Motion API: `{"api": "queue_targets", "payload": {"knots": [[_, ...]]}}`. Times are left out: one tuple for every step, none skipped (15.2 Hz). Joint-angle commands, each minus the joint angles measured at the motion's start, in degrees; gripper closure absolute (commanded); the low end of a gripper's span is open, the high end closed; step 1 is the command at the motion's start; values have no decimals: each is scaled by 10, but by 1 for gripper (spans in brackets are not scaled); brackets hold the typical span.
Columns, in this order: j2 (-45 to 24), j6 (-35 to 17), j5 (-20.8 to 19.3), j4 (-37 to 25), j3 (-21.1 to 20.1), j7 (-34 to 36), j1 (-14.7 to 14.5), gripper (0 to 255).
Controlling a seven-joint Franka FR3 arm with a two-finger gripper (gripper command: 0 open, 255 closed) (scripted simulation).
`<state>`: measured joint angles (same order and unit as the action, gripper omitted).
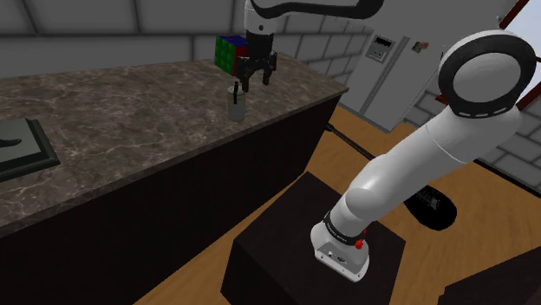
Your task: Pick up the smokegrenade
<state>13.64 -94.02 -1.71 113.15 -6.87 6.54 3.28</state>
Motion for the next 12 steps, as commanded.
{"api": "queue_targets", "payload": {"knots": [[-52,-5,-9,-44,-2,15,4,0],[-76,-3,-14,-69,-3,22,5,0],[-101,0,-18,-94,-3,29,6,0],[-125,3,-23,-120,-4,36,7,0],[-150,7,-28,-147,-4,43,7,0],[-175,13,-32,-176,-3,50,7,0],[-176,13,-33,-177,-3,50,7,0],[-175,5,-33,-169,-3,50,7,0],[-175,-3,-33,-161,-3,51,7,0],[-175,-11,-33,-153,-3,51,7,0],[-175,-18,-33,-145,-2,52,7,0],[-175,-26,-33,-138,-2,52,7,0]]}}
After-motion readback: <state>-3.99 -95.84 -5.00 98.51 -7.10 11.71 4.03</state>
